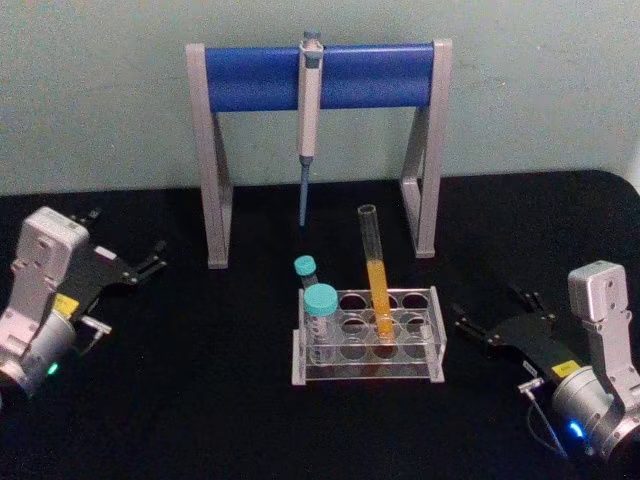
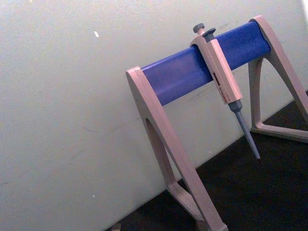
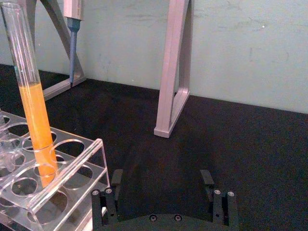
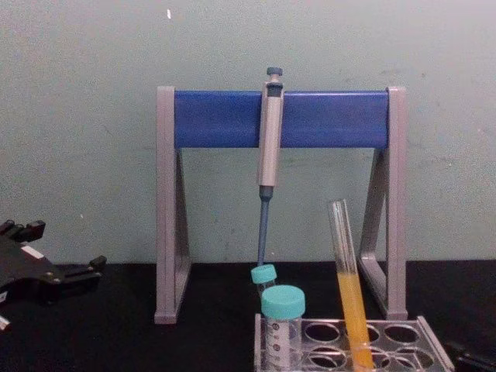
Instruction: Pick up the test tube from the test tube rack, shake it, then place it back into the test tube rack.
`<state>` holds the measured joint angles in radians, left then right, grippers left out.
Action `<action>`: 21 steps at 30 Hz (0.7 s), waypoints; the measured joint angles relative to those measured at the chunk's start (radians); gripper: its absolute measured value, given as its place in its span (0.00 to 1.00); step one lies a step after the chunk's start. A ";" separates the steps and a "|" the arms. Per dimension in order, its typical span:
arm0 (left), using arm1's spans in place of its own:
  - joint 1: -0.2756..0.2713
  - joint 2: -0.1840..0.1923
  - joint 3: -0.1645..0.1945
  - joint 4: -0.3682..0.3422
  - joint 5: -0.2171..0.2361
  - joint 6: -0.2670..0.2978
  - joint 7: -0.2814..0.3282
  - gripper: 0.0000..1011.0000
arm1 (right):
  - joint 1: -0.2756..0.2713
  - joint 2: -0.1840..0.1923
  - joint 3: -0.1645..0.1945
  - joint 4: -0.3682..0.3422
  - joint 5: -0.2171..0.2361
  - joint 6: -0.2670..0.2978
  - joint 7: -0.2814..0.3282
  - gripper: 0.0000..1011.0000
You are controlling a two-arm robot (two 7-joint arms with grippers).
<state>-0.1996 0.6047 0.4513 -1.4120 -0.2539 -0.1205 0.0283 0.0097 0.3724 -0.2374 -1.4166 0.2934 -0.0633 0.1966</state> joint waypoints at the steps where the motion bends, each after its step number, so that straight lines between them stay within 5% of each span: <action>1: 0.000 0.000 0.000 0.000 0.000 0.000 0.000 0.99 | 0.000 0.000 0.000 0.000 0.000 0.000 0.000 0.99; 21: 0.000 0.000 0.000 0.000 0.000 0.000 0.000 0.99 | -0.003 0.003 0.000 -0.006 0.001 -0.001 -0.006 0.99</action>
<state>-0.1995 0.6047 0.4514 -1.4120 -0.2539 -0.1205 0.0283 0.0070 0.3751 -0.2375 -1.4225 0.2948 -0.0638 0.1907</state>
